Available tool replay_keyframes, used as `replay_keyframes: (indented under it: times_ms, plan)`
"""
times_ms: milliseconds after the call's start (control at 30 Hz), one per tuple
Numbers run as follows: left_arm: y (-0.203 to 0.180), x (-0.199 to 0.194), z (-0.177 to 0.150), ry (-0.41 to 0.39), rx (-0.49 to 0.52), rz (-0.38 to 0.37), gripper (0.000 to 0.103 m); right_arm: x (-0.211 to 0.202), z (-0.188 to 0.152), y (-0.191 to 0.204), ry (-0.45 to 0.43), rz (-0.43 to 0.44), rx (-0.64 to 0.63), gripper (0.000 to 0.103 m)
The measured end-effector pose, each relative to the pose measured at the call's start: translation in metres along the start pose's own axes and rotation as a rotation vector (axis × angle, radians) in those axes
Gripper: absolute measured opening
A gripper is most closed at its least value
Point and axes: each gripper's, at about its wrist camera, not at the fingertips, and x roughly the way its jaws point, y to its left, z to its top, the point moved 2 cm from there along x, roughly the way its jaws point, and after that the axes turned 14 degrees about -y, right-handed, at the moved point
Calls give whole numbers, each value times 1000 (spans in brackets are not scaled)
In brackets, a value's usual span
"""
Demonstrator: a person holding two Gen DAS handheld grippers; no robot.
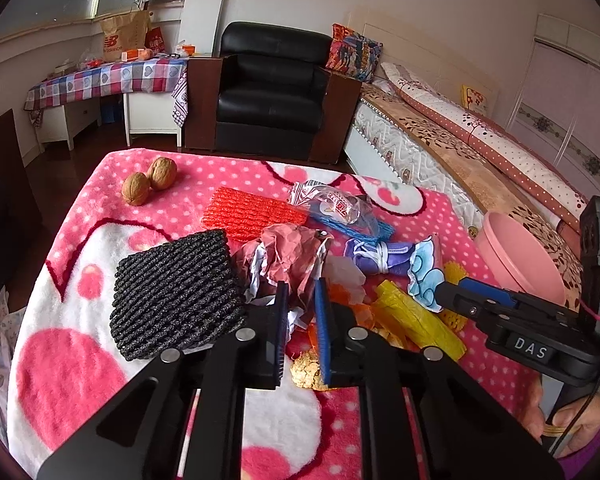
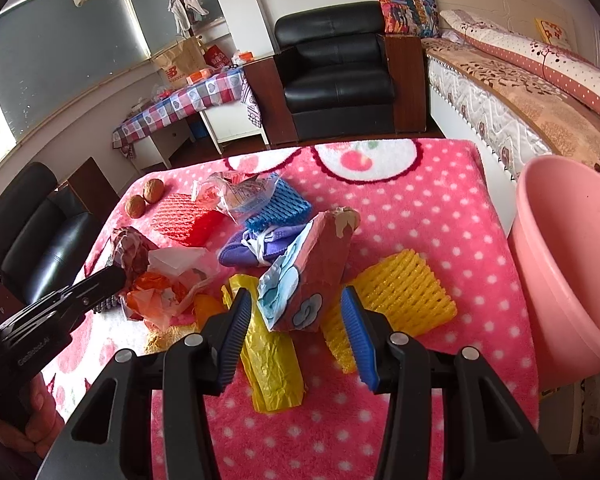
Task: Collect trash
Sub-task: 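Grasp the cartoon paper packet with the right tool while the left tool grasps the crumpled pink wrapper, then carry both held items over to the pink bucket with both tools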
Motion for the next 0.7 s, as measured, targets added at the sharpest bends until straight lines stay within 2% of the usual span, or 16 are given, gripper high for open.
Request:
replay_keyframes:
  times_ms: [267,300,367,467,700]
  plan:
    - [0,-12,5,-36,-19,-25,8,18,0,0,31,-6,13,45]
    - [1,-13,5,-34,-23,-26,8,20,0,0,34,-7,13,42]
    - [3,-15,5,-35,-32,-24,8,23,-2,0,45,-5,18,20]
    - [3,-21,6,-44,-41,-24,8,18,-2,-2,33,2,41,11]
    - [-4,-35,16,-78,-34,-41,8,-17,9,-3,-47,29,58,11]
